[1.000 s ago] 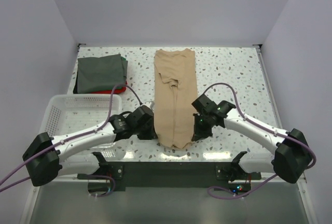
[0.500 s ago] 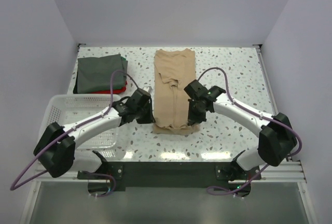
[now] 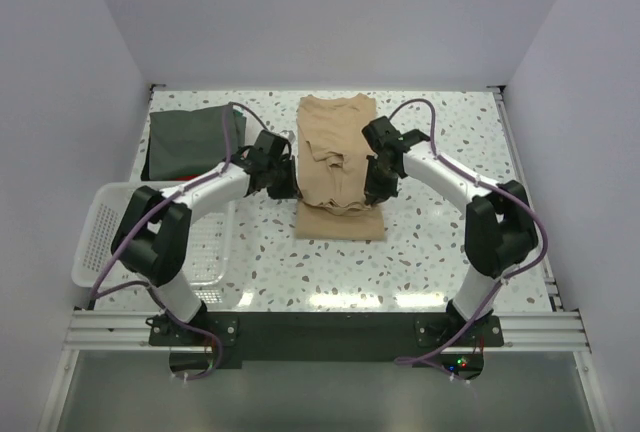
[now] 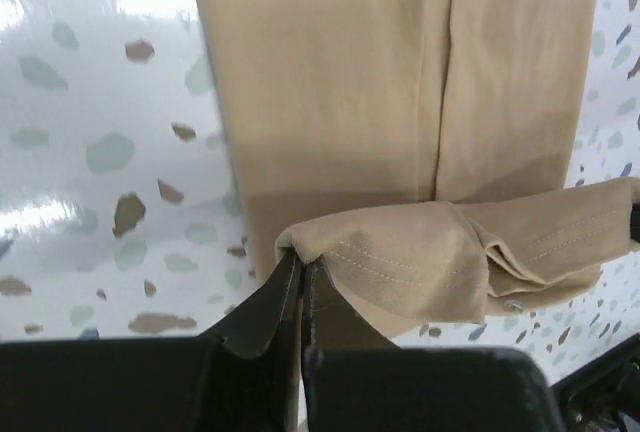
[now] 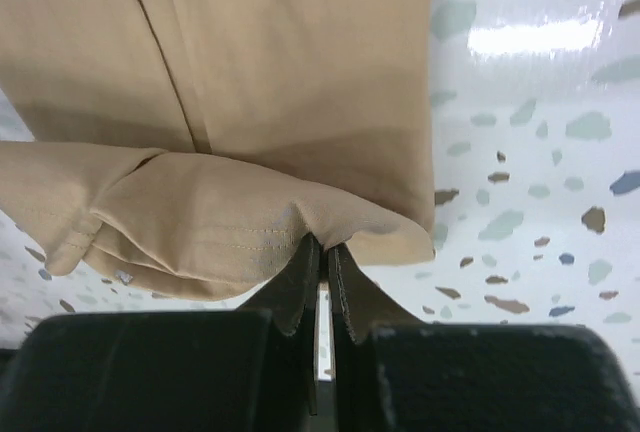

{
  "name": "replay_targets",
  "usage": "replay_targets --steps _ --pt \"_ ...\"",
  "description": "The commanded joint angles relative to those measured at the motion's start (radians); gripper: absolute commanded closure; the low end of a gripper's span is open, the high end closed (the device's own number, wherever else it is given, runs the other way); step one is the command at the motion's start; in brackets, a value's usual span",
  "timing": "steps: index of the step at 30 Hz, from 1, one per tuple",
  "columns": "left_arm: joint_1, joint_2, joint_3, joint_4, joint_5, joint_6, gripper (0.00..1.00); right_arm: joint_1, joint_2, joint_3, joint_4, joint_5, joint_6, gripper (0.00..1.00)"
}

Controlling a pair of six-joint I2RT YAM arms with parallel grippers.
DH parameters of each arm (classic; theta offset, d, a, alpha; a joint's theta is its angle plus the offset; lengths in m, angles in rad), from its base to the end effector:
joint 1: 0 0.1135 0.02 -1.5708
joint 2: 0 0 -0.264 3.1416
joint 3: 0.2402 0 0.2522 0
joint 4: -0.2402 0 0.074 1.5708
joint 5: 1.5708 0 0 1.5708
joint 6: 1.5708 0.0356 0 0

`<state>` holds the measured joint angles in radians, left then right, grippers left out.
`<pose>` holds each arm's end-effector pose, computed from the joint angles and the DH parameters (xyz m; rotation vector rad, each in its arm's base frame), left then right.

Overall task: Fold and stack the t-shirts
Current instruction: Fold the tshirt

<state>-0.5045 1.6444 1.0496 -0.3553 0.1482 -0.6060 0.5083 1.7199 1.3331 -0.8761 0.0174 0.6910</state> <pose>0.2946 -0.1687 0.2004 -0.0707 2.6239 -0.6092 0.2990 0.1659 0.2333 0.2656 2.8564 0.2306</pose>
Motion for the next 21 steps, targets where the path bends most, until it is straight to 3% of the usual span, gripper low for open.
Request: replay_targets --steps 1,13,21 --pt "0.037 0.07 0.114 0.043 0.05 0.067 1.0 -0.031 0.064 0.098 0.019 0.016 -0.064 1.0" --pt "0.138 0.366 0.467 0.0 0.111 0.101 1.0 -0.142 0.274 0.348 0.005 -0.007 -0.133 1.0" --pt "0.181 0.443 0.561 -0.01 0.111 0.086 1.0 -0.185 0.409 0.495 -0.008 -0.016 -0.154 1.0"
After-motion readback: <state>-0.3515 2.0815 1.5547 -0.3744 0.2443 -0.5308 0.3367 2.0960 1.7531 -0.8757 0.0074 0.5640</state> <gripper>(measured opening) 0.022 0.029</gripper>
